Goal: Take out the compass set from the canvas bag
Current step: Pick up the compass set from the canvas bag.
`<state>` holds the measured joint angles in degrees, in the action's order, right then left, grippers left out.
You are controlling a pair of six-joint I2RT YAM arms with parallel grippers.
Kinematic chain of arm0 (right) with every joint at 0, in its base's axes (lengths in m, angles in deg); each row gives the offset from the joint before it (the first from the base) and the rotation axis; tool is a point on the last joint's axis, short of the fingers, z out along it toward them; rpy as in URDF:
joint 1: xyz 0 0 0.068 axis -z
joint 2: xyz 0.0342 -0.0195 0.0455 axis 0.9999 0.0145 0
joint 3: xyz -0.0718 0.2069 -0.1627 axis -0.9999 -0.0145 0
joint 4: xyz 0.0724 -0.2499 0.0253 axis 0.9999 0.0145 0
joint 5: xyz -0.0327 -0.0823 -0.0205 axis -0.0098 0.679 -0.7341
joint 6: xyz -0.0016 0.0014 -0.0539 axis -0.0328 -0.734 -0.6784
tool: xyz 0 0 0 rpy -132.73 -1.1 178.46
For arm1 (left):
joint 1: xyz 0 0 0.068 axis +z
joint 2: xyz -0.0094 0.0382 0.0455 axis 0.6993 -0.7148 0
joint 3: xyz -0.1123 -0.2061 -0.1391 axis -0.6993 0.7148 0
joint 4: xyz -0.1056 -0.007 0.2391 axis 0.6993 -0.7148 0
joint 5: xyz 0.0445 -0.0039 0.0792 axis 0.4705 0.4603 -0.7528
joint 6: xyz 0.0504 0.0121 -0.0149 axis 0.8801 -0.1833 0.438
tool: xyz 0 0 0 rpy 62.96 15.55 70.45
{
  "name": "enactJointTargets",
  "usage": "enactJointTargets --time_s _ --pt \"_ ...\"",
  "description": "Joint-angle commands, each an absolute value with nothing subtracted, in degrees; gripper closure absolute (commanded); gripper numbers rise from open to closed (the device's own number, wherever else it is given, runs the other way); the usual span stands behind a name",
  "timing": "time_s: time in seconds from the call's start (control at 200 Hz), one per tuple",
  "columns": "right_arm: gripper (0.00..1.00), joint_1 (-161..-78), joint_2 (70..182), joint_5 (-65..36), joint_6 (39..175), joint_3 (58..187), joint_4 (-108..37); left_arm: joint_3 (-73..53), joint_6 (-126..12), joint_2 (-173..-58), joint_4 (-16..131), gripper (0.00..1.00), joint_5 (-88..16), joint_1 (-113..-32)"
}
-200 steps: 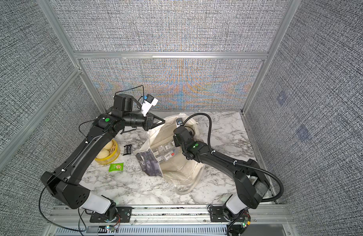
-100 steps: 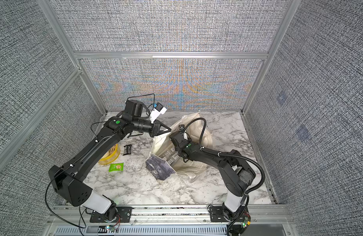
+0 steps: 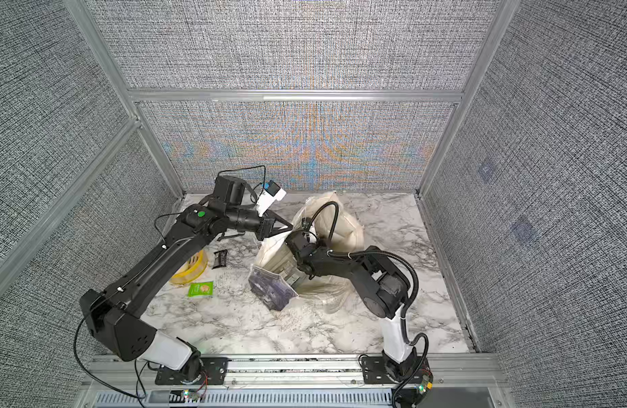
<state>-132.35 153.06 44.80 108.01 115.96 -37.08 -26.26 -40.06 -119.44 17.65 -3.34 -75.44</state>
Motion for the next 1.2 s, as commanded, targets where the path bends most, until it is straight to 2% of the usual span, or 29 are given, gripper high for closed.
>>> enactJointTargets --time_s 0.0,0.115,0.205,0.495,0.805,1.03,1.196 --pt "0.46 -131.73 155.13 44.90 111.91 118.36 -34.56 -26.20 -38.75 -118.58 17.23 1.00 -0.91 -75.48" --pt "0.52 -131.05 156.44 43.66 114.78 119.26 -32.17 -25.44 -38.21 -117.74 17.25 1.00 -1.38 -75.48" --pt "0.63 -131.00 156.41 43.83 115.43 119.09 -32.05 -24.84 -38.03 -117.25 17.61 1.00 -2.09 -75.40" --pt "0.79 -131.00 150.63 38.21 114.22 118.55 -30.99 -25.23 -38.19 -118.47 17.48 1.00 -1.99 -74.75" --pt "0.83 -131.07 140.66 28.50 109.95 114.35 -35.32 -24.88 -37.87 -118.64 17.57 1.00 -2.12 -73.99" --pt "0.85 -131.10 133.07 18.09 111.67 111.03 -36.58 -24.97 -37.41 -119.10 17.08 1.00 -2.23 -73.47" --pt "0.85 -131.02 129.66 14.32 113.23 110.54 -36.33 -25.05 -37.16 -119.44 16.84 1.00 -2.14 -73.13"
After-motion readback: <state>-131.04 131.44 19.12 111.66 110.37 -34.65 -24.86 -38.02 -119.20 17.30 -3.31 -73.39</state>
